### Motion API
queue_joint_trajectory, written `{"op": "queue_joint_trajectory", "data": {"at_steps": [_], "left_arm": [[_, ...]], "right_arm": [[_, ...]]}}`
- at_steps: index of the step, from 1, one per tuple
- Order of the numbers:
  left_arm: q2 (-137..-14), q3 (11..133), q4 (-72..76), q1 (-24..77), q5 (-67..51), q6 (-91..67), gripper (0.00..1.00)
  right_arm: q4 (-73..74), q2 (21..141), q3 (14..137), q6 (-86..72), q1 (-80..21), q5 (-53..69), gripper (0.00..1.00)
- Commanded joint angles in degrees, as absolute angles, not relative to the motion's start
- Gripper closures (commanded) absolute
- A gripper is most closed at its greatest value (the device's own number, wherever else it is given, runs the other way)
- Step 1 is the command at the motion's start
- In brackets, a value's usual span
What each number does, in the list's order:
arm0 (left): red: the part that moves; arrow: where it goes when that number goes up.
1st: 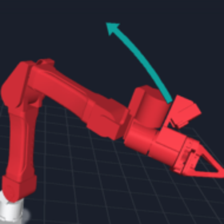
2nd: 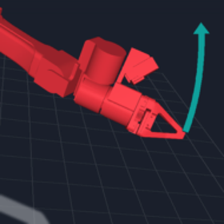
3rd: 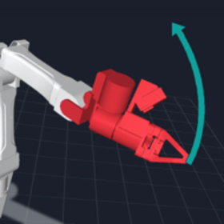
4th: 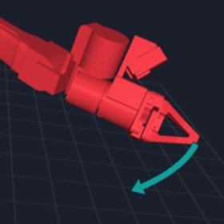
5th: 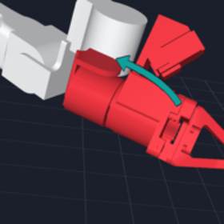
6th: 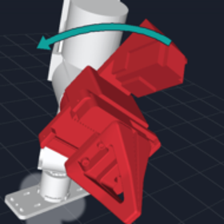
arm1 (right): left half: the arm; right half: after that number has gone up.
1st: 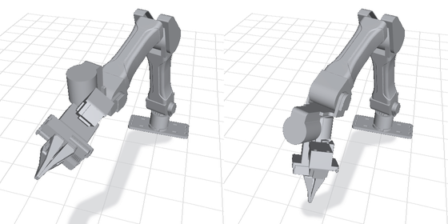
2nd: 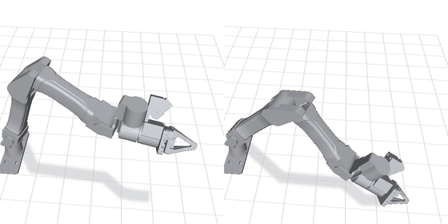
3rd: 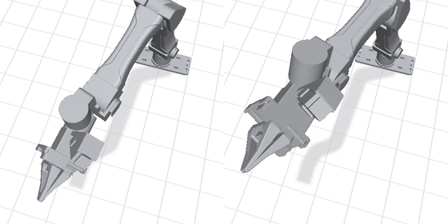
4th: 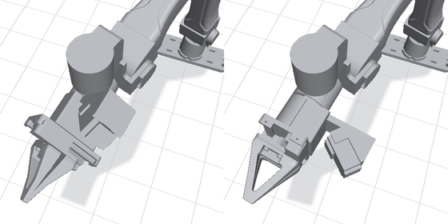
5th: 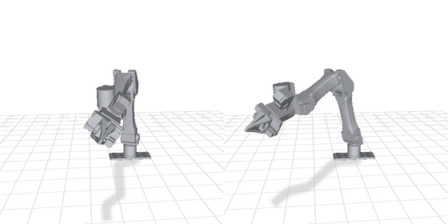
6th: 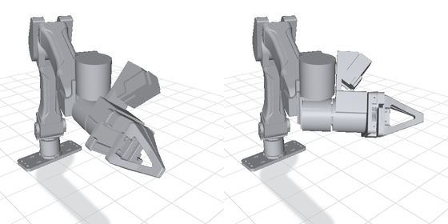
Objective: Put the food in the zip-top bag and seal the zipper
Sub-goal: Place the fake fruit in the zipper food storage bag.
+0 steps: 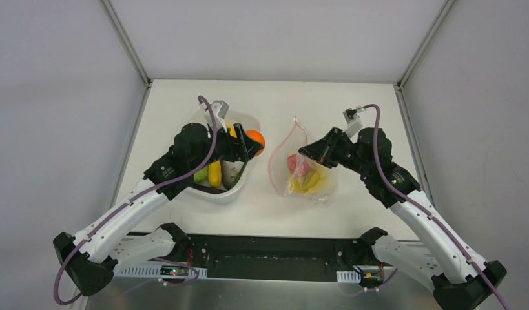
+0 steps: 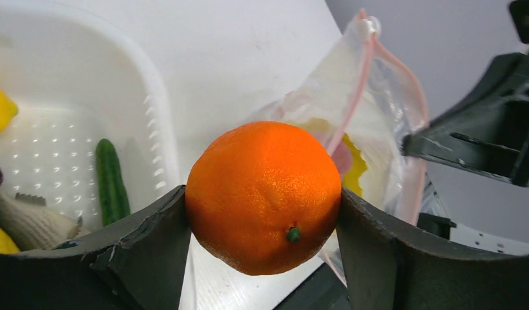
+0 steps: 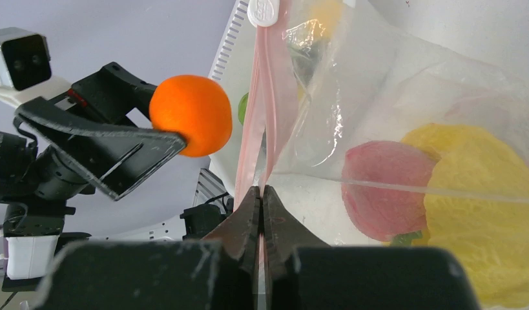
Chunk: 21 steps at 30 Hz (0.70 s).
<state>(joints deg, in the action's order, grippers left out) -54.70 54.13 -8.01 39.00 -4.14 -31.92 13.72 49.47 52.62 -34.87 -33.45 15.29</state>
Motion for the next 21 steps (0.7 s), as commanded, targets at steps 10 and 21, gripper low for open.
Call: {"op": "queue_joint_trajectory", "data": {"at_steps": [10,21], "left_arm": [[-57.01,59.30,-4.24,49.48,-8.14,-28.94,0.56],[-65.79,65.22,-5.88,53.03,-5.25,-27.07,0.55]], "right_arm": [[10.04,49.57,52.43,-36.73,-33.22,15.56,1.00],[9.91,48.70,52.67,-36.94,-33.29,18.41,1.00]]}}
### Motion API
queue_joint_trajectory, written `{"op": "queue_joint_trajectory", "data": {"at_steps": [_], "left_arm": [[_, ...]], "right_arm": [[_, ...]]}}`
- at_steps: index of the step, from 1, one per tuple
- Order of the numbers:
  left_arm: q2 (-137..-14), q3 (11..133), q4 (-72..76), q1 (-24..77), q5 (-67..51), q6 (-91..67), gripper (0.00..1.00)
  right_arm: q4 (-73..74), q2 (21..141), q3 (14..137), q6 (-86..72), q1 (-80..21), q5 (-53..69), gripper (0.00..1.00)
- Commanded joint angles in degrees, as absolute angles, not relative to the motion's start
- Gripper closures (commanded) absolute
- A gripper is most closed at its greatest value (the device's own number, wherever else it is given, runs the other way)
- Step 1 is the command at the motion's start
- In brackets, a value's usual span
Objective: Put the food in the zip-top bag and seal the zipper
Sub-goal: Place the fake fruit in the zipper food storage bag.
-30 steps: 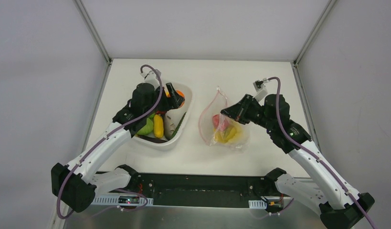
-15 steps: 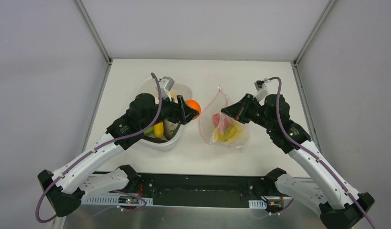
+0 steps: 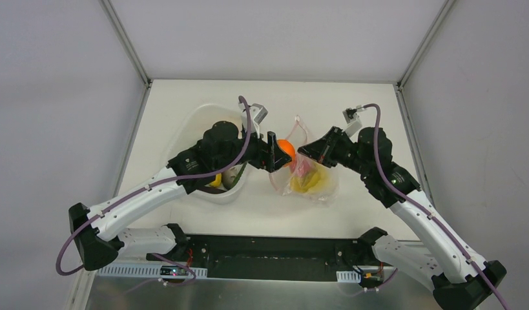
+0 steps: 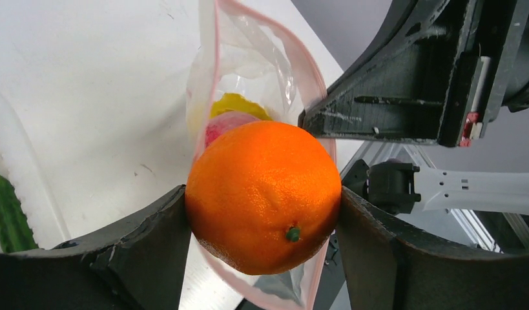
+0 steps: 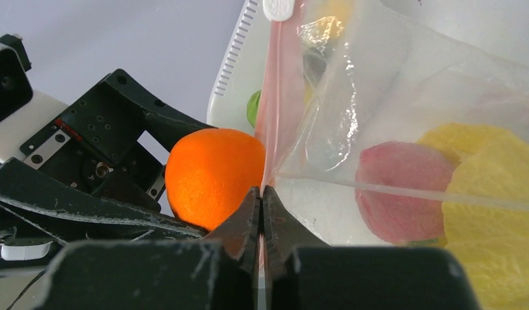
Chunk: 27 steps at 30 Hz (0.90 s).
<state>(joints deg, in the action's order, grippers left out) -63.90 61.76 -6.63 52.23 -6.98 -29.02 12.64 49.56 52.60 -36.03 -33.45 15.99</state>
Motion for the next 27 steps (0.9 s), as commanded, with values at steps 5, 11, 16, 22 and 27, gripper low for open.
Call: {"op": "queue_joint_trajectory", "data": {"at_steps": [5,11,16,22,27], "left_arm": [[-69.02,65.77,-6.54,54.44,-3.46,-26.11,0.51],[-72.61,67.34,-7.88,55.32,1.74,-26.01,0.48],[-74.69,69.00,-7.27,55.35,3.75,-26.42,0.43],[-77.14,71.78,-7.51,55.33,-6.50,-24.61,0.36],[-75.76,69.69,-2.42,55.37,-1.00,-27.63,0.32]], "right_arm": [[8.63,47.82,51.77,-37.28,-33.29,20.22,0.99],[6.08,47.25,50.80,-39.00,-33.24,20.62,0.99],[2.24,47.02,49.69,-43.44,-33.20,21.31,0.99],[-2.02,44.11,46.32,-48.48,-32.97,15.78,0.99],[-6.32,42.57,44.05,-53.47,-32.11,17.12,0.99]]}}
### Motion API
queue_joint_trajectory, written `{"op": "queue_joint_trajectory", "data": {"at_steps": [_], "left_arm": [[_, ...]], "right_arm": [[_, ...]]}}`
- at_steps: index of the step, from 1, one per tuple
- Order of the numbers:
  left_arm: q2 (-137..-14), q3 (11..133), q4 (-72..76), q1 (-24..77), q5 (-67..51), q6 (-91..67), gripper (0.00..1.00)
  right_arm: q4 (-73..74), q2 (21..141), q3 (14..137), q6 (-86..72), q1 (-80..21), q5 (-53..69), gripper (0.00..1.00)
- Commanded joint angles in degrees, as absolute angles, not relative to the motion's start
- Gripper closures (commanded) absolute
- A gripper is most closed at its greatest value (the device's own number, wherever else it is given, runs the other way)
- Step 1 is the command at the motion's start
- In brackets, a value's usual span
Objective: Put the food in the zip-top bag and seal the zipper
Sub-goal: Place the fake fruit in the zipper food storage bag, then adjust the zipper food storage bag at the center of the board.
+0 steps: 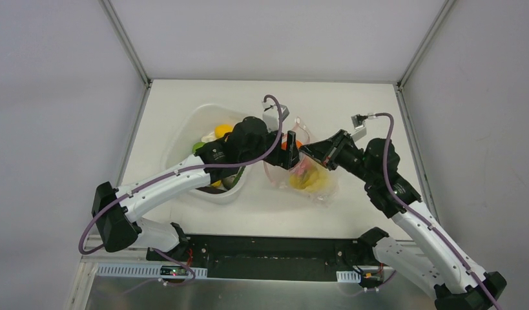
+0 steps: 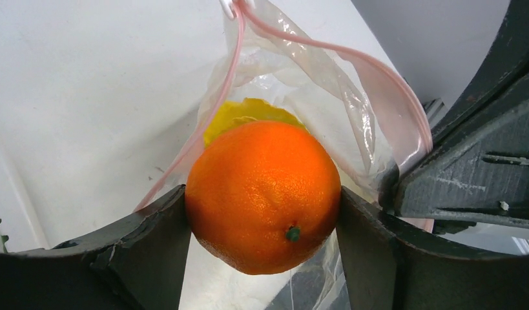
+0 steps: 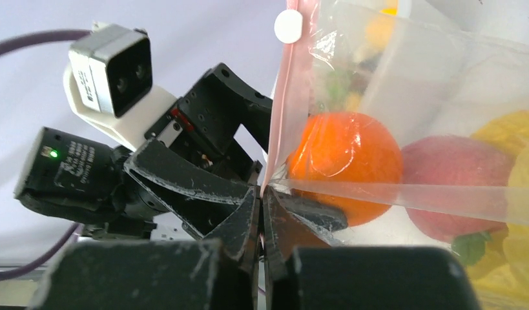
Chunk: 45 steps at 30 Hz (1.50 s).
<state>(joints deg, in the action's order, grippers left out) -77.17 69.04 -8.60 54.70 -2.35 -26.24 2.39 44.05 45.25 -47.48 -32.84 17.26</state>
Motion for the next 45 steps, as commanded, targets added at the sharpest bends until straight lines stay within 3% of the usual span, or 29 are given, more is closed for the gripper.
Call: {"op": "queue_joint_trajectory", "data": {"at_steps": [1,10,14,19,27,38,45], "left_arm": [[-75.61,68.89,-0.65,55.35,1.86,-28.72,0.32],[-79.40,66.96,18.54,55.32,1.68,-32.70,0.29],[-82.66,71.36,11.06,55.30,0.48,-30.05,0.27],[-85.16,67.94,14.18,55.17,-1.97,-31.44,0.23],[-85.27,68.27,13.43,55.05,-4.42,-30.55,0.04],[-74.35,68.51,3.29,55.15,-4.79,-24.76,0.05],[-67.66,69.51,-6.10,55.19,-2.04,-19.43,0.01]], "right_arm": [[-8.25,42.33,43.51,-55.16,-32.04,18.03,0.99],[-12.20,42.24,45.47,-63.99,-31.44,20.64,0.99],[-12.26,42.30,46.38,-64.09,-30.92,20.61,0.98],[-12.24,42.13,43.43,-63.96,-29.95,18.86,0.98],[-11.41,40.56,40.05,-63.59,-27.50,16.56,0.98],[-1.96,38.62,41.87,-53.99,-25.65,11.33,0.98],[2.46,41.12,43.78,-49.50,-25.09,13.61,0.98]]}}
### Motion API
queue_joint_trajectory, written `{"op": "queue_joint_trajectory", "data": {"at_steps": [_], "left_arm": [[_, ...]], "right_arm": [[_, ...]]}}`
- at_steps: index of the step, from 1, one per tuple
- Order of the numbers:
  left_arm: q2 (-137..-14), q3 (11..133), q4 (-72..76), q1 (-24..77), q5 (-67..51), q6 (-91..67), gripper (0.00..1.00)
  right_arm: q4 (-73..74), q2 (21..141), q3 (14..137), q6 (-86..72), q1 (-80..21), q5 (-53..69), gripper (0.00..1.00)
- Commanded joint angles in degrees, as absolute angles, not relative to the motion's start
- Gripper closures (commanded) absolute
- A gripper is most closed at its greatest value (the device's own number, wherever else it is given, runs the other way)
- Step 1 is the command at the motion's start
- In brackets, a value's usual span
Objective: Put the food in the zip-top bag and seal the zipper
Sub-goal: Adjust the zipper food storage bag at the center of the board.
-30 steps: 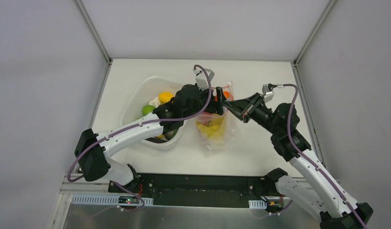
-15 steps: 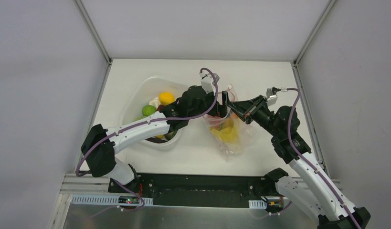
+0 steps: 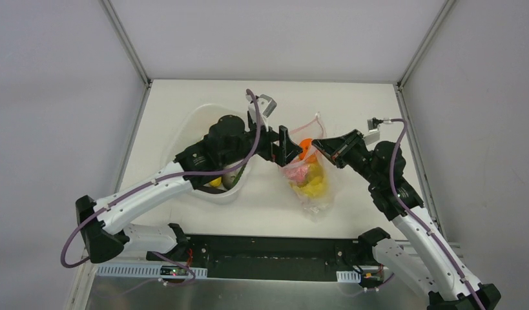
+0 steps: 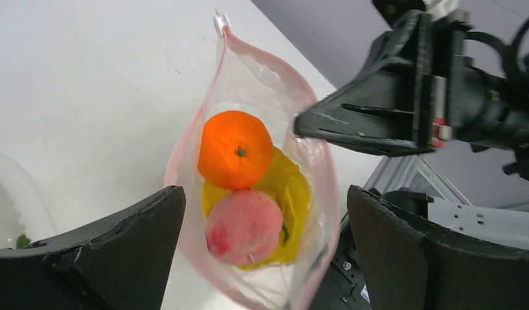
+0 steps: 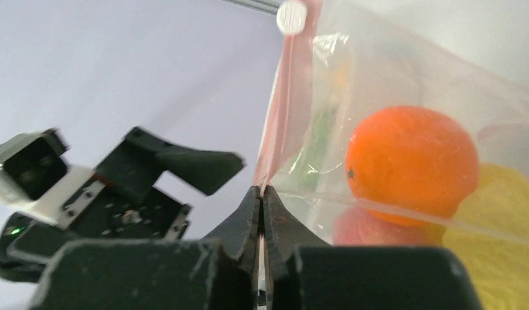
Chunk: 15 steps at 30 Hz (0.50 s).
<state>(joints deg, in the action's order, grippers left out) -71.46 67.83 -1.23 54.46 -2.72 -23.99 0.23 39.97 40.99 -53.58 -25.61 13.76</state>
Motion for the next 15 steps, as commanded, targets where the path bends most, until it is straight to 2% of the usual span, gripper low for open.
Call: {"op": "queue_joint_trajectory", "data": {"at_steps": [1,8,15], "left_arm": [[-67.00,69.14,-6.82,55.12,-0.82,-19.27,0.01],[-66.28,67.15,-12.44,54.63,12.87,-20.91,0.01],[-72.59,67.95,-12.14,52.62,8.99,-24.83,0.02]], "right_arm": [[2.42,41.21,43.70,-49.57,-25.04,14.10,0.99],[2.25,41.21,44.56,-48.66,-24.88,16.51,0.99],[1.76,41.35,45.33,-48.32,-24.90,19.65,0.99]]}}
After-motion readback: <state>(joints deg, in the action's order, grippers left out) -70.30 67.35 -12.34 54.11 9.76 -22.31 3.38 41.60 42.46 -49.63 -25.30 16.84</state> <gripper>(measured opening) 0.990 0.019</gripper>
